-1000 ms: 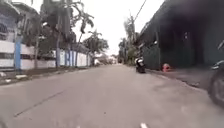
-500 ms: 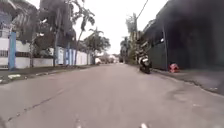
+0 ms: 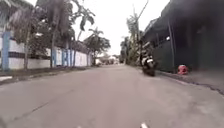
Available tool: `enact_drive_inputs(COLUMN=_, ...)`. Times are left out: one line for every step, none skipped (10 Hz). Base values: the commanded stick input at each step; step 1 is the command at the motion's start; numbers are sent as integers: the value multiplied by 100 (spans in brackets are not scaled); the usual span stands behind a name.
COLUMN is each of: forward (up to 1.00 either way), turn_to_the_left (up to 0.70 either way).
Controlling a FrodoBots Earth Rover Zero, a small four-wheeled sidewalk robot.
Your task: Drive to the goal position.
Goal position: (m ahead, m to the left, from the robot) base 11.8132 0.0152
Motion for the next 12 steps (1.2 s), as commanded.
enact_drive_inputs(forward=100, turn_to_the_left=0)
enact_drive_inputs(forward=100, turn_to_the_left=0)
enact_drive_inputs(forward=100, turn_to_the_left=-2)
enact_drive_inputs(forward=100, turn_to_the_left=-7)
enact_drive_inputs(forward=100, turn_to_the_left=-11)
enact_drive_inputs(forward=100, turn_to_the_left=-15)
enact_drive_inputs(forward=100, turn_to_the_left=-20)
enact_drive_inputs(forward=100, turn_to_the_left=-24)
enact_drive_inputs(forward=100, turn_to_the_left=-27)
enact_drive_inputs(forward=100, turn_to_the_left=-20)
enact_drive_inputs(forward=100, turn_to_the_left=0)
enact_drive_inputs(forward=100, turn_to_the_left=0)
